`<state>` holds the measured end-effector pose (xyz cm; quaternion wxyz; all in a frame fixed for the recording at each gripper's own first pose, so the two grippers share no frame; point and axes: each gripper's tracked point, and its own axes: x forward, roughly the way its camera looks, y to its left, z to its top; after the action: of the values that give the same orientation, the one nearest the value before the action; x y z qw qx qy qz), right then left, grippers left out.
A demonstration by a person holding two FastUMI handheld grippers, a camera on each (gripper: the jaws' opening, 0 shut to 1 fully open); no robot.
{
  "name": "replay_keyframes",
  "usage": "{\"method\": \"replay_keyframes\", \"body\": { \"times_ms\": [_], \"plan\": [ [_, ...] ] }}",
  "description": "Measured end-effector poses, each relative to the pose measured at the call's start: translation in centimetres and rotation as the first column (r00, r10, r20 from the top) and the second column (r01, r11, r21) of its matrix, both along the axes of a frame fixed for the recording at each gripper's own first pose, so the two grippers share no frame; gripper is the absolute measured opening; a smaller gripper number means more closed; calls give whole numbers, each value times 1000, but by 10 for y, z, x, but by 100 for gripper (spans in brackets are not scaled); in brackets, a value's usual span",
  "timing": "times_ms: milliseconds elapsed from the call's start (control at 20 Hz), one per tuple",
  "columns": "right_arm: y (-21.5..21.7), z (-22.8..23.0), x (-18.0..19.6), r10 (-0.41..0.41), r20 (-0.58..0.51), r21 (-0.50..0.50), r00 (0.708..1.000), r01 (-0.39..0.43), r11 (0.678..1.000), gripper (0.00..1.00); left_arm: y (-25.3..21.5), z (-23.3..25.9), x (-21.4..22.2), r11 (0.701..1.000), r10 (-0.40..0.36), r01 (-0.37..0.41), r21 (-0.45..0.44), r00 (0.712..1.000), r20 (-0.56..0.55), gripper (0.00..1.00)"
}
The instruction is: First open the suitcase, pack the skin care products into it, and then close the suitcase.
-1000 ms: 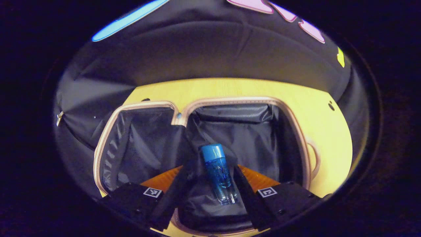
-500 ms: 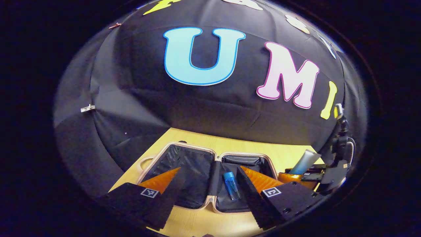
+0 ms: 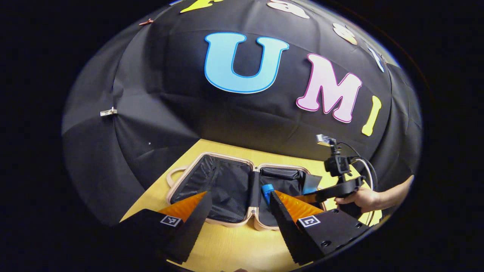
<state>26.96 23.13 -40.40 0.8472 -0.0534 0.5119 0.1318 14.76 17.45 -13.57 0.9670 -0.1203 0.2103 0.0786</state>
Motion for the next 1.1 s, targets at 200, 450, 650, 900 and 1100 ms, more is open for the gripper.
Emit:
{"method": "replay_keyframes", "body": {
  "times_ms": [200,450,650,900,1100],
  "plan": [
    [4,-27,7,-18,-70,-57,997,15,998,41,17,13,-11,995,30,-31,90,999,11,96],
    [5,-38,15,-154,-122,-30,981,151,988,47,29,26,-28,988,52,-50,145,999,-11,96],
    [1,-35,12,-158,-128,-30,979,156,987,48,35,37,-37,992,100,-102,69,994,32,96],
    [-3,3,13,-38,4,-38,999,38,999,88,87,20,-42,970,207,-205,128,978,-2,96],
    [2,45,8,99,126,-33,987,-95,995,89,143,-20,-38,944,302,-285,163,949,-88,96]
  ]
}}
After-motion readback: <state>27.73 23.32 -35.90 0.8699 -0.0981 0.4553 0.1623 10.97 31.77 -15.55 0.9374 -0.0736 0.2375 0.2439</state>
